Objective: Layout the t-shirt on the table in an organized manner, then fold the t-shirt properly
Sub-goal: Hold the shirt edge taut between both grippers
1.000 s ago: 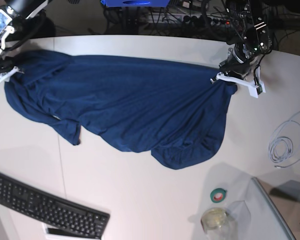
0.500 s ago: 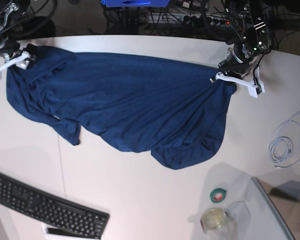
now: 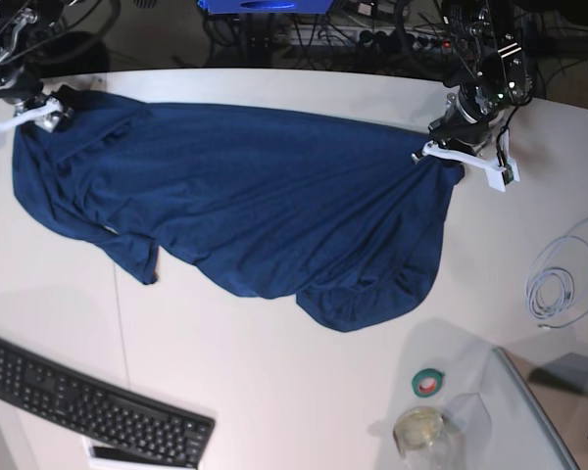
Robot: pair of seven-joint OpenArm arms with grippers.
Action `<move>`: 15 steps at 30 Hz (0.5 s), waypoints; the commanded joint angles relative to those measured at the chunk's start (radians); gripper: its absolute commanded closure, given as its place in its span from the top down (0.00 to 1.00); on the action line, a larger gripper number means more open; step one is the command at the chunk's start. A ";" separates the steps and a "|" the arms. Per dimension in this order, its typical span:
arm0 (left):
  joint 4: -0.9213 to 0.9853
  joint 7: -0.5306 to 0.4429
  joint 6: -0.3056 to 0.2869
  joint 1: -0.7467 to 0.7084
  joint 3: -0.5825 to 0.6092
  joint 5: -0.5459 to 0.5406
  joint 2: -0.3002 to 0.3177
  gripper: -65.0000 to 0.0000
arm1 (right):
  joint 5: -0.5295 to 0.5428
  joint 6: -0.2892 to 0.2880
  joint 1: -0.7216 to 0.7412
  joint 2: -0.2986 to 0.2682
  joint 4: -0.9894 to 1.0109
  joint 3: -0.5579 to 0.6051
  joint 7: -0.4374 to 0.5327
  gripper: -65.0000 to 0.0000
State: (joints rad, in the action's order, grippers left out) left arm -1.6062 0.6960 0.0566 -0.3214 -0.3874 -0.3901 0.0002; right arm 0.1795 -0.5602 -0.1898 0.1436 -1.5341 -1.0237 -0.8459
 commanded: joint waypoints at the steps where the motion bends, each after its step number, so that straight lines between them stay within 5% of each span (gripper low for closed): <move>1: -0.019 -0.016 -0.001 0.001 -0.003 0.004 0.007 0.00 | 0.013 -0.005 0.003 -0.011 -0.027 -0.013 0.015 0.76; 12: -0.016 -0.016 -0.001 0.001 -0.003 0.006 0.007 0.00 | 0.013 -0.008 0.052 -0.062 0.132 -0.042 0.006 0.76; 15: -0.016 -0.016 -0.001 0.001 -0.003 0.006 0.007 0.00 | 0.013 -0.074 0.054 -0.042 0.126 -0.036 -0.006 0.76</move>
State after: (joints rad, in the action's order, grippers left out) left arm -1.6058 0.6956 0.0566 -0.3214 -0.3874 -0.3893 0.0029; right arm 0.1886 -0.6300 -0.1368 0.0940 -1.4021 -1.0649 -0.8257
